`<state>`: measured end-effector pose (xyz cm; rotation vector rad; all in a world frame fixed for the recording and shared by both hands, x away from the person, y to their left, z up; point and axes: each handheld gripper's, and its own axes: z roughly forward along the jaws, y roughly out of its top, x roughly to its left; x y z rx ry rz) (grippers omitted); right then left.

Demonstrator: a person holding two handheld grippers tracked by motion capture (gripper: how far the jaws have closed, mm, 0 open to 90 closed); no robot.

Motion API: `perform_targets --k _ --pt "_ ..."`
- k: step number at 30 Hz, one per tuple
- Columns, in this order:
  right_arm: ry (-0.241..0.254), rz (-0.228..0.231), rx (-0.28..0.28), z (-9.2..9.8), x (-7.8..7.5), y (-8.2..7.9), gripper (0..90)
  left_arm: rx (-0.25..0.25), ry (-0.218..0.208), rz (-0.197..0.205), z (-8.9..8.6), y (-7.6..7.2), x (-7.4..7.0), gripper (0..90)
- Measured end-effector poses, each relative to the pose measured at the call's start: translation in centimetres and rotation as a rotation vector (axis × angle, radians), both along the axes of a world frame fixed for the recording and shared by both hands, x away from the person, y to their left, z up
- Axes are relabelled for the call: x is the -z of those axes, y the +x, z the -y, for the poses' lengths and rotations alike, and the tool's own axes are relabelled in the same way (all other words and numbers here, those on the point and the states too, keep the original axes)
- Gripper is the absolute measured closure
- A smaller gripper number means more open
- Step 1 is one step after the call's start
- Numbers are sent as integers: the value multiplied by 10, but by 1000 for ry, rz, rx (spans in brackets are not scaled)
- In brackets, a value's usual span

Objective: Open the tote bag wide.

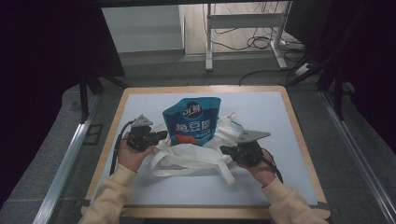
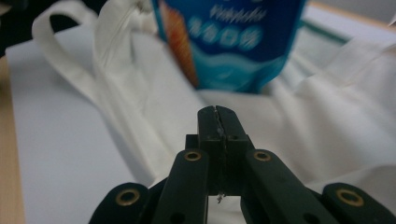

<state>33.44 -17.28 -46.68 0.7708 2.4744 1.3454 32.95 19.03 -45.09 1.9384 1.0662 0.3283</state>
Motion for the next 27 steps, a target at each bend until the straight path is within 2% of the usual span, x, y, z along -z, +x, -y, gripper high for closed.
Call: perform_targets --k 5,8,13,20,27 --pt "21 7 53 11 -17 20 890 19 5 3 1 -14 0 896" --pt "5 11 82 12 -22 32 890 42 -5 -6 3 -20 1 897" --pt "-22 9 115 11 -28 52 890 80 15 -23 13 -26 10 896" --pt "-77 -52 120 0 -18 77 890 114 19 -57 19 -32 20 896" --pt "-130 -58 108 -8 -8 82 890 129 33 -82 24 -33 28 897"
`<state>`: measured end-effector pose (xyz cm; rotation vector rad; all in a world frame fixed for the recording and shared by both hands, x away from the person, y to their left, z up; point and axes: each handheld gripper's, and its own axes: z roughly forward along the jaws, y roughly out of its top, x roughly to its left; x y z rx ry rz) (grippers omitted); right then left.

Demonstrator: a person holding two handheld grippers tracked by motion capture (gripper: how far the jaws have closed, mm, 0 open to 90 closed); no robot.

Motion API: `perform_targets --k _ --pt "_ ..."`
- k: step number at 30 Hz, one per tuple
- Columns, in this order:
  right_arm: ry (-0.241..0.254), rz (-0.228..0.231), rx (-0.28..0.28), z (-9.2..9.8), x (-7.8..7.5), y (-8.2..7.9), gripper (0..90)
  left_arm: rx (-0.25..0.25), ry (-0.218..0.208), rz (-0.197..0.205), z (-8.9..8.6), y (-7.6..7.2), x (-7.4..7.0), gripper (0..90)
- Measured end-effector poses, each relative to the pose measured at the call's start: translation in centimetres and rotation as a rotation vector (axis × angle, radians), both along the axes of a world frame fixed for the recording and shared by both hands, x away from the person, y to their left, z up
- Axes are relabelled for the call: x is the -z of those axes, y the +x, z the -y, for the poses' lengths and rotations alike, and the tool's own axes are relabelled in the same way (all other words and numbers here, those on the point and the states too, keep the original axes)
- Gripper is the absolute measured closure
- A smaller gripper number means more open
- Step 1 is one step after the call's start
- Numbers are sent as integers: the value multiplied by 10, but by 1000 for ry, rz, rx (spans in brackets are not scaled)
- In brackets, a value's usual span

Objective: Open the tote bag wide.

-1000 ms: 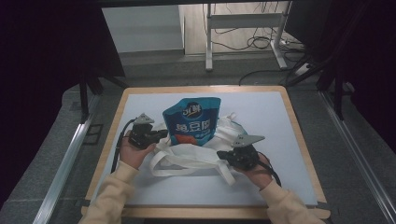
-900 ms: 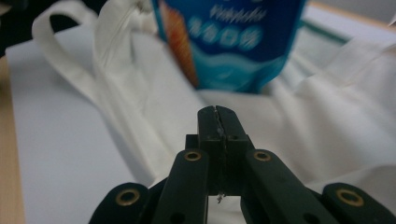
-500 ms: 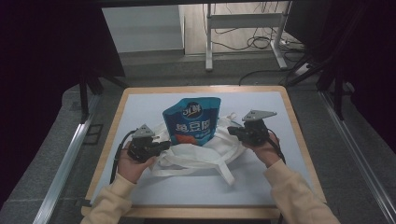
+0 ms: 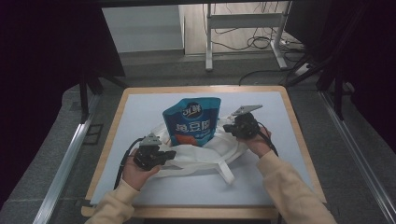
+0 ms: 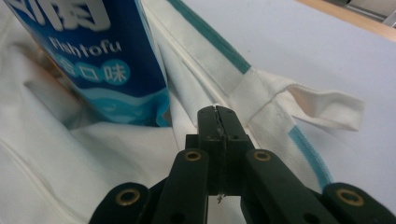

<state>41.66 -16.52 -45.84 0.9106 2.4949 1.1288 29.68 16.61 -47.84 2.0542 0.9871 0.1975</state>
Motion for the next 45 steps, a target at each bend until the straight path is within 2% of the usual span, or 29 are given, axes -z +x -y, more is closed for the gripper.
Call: perform_targets --k 4,8,11,14,18,30,32,36,41,45 --pt "-40 -5 3 -2 7 3 890 4 9 -9 1 0 2 897" --pt "-53 -12 45 2 12 11 890 9 18 -25 3 -1 6 897" --pt "-23 -41 64 8 16 19 891 15 23 -38 2 -2 9 897" --pt "-34 -20 88 10 18 23 891 14 32 -48 2 -3 12 898" --pt "-13 -52 98 13 22 29 892 13 42 -63 2 -3 15 898" --pt "-19 -32 115 11 22 25 891 23 50 -70 4 -1 20 898" --pt "-7 -10 112 12 20 22 889 25 35 -48 4 -1 18 897" --pt "75 28 122 18 7 10 884 9 -17 8 -2 -4 5 891" --pt "149 88 101 27 -13 -10 880 -43 -73 90 -20 -11 -15 885" --pt "181 117 86 34 -23 -25 873 -98 -103 114 -39 -15 -21 875"
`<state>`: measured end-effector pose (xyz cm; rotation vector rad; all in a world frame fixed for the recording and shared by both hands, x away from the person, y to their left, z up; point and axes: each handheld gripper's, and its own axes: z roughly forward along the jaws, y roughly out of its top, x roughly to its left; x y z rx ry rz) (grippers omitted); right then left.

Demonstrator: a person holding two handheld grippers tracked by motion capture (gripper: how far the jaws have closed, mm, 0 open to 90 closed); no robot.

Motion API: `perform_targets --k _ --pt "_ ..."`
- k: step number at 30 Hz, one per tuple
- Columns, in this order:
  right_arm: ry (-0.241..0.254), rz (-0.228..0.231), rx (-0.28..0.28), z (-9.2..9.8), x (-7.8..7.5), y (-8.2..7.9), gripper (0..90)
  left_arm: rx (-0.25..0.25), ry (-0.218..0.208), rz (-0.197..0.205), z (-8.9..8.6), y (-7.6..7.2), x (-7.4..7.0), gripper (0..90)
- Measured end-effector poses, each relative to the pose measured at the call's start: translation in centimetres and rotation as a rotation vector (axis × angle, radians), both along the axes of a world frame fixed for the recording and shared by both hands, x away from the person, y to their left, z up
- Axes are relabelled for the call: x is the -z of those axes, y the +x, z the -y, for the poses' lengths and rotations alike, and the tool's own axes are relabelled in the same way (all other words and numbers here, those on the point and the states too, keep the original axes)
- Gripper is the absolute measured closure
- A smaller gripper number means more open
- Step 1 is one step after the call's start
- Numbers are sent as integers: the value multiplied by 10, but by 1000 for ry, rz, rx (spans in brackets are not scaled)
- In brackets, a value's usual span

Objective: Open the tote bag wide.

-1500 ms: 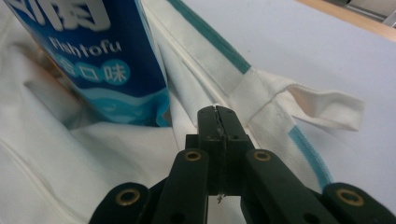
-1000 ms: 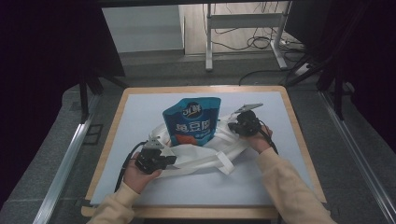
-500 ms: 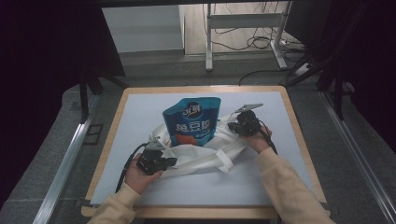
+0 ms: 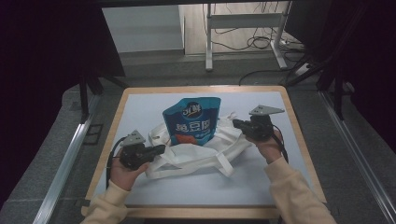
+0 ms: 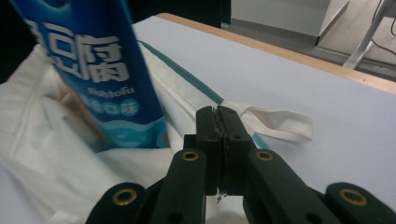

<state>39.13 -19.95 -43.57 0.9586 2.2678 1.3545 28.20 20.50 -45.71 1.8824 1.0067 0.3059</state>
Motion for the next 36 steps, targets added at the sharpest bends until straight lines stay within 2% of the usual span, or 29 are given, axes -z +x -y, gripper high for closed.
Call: perform_targets --k 6,8,10,16,21,23,28,31,36 --pt "4 17 -28 11 0 -20 799 -93 -19 18 -26 -3 3 784" --pt "7 27 -33 17 1 -28 732 -128 -21 30 -32 -4 6 696" --pt "13 28 -26 23 2 -34 651 -163 -1 35 -38 -6 10 593" --pt "24 50 13 41 7 -50 497 -193 12 11 -47 -5 20 414" --pt "23 27 39 56 22 -57 455 -195 36 -35 -49 -4 35 372" --pt "17 -1 48 62 33 -59 450 -192 48 -50 -48 -4 40 365" --pt "-26 -47 50 63 53 -56 426 -187 80 -66 -45 -1 47 355" --pt "-43 -53 42 61 58 -55 420 -180 101 -69 -42 -1 49 353" --pt "-52 -58 36 59 62 -55 416 -180 101 -73 -42 0 50 350"
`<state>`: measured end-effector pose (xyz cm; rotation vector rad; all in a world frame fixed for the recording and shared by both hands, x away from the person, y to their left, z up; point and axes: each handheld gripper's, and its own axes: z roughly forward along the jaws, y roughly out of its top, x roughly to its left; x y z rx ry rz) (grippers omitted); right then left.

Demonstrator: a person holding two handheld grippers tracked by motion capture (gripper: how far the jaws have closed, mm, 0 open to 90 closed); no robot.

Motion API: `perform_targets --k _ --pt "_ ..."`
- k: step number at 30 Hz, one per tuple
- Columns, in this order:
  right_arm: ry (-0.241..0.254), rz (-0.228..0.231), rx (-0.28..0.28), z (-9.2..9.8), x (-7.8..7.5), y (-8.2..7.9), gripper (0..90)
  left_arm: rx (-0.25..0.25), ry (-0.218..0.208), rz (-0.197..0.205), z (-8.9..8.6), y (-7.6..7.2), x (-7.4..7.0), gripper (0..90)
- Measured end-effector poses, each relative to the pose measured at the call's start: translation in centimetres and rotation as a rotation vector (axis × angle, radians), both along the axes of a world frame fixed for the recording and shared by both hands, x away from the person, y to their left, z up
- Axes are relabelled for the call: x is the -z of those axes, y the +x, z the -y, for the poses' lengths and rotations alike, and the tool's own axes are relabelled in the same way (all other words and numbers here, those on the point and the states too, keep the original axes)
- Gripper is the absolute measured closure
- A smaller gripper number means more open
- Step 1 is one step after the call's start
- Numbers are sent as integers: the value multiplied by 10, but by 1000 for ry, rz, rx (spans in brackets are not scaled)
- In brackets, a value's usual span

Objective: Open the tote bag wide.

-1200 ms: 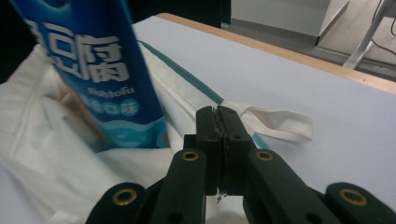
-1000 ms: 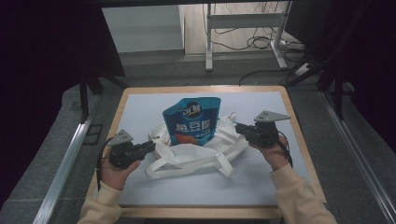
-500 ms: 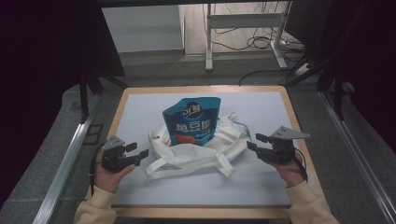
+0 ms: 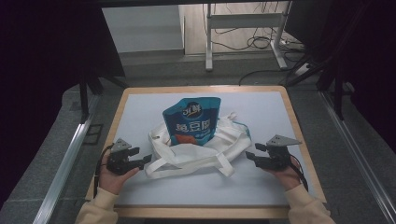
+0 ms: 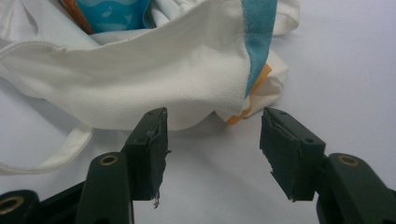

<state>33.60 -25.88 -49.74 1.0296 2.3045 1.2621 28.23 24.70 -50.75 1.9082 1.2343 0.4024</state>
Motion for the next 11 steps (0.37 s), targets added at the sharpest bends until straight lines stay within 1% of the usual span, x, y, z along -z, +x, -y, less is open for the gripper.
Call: perform_targets --k 3,6,7,11 --pt "16 6 10 2 -2 0 416 -7 -5 1 0 0 0 349" --pt "17 8 16 4 -2 0 415 -3 2 -2 0 0 0 348" --pt "24 9 17 4 -2 0 415 -4 4 -1 0 0 1 348" --pt "21 7 19 4 -2 0 401 -8 6 -2 -1 2 2 342"
